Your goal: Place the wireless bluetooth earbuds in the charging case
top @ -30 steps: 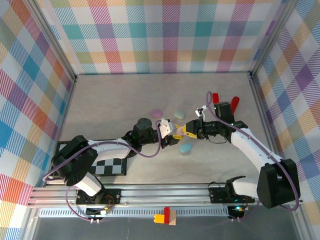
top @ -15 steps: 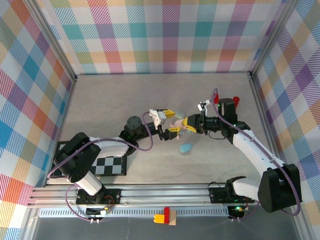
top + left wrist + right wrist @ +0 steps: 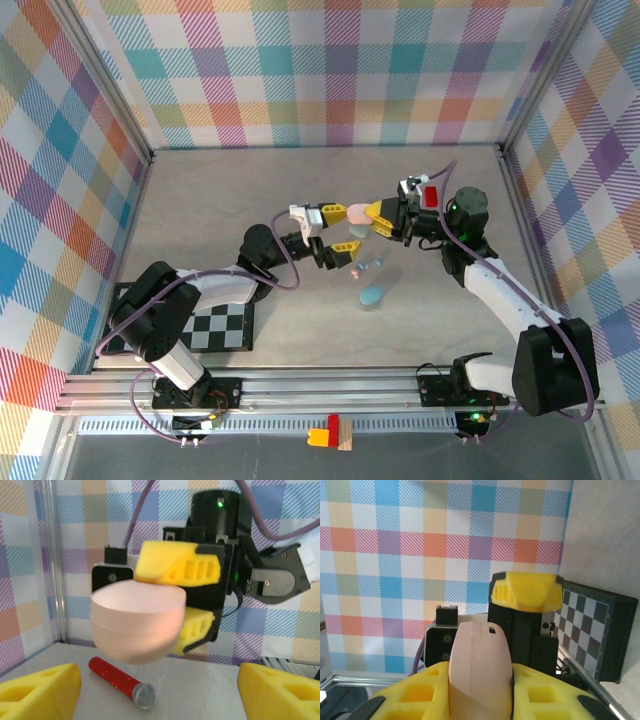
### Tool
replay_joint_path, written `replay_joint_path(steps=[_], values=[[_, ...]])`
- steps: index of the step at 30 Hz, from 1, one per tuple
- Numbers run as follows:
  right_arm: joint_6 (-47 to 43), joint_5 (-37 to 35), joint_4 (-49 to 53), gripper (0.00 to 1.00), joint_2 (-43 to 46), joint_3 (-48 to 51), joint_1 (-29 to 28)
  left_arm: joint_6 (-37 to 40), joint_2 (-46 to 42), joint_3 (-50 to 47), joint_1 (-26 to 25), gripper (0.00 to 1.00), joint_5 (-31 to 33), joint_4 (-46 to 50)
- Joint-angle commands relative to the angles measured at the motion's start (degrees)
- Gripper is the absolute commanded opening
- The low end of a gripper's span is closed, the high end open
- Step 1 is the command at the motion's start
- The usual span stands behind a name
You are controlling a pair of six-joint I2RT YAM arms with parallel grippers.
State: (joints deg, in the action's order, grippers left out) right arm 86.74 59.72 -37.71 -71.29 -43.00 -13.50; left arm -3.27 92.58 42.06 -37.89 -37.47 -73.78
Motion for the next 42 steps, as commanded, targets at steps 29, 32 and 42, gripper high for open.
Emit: replay_joint_path(steps=[29,32,42], values=[[7.48,2.19,-9.75,0.00,-2.19,0.73,-0.26,0.10,4.78,9.52,0.98,0.49,-8.63,-3.46],[7.37,2.24,-9.66,0.00,-2.10,0.64,-0.32,0.06,4.91,9.62,0.89,0.45,-8.86,-3.47],[3.72,1.71,-4.01,0.12,-1.14,-0.21,-0.39,-0.67,5.07,9.75,0.89,0.28,-9.31,-3.33]])
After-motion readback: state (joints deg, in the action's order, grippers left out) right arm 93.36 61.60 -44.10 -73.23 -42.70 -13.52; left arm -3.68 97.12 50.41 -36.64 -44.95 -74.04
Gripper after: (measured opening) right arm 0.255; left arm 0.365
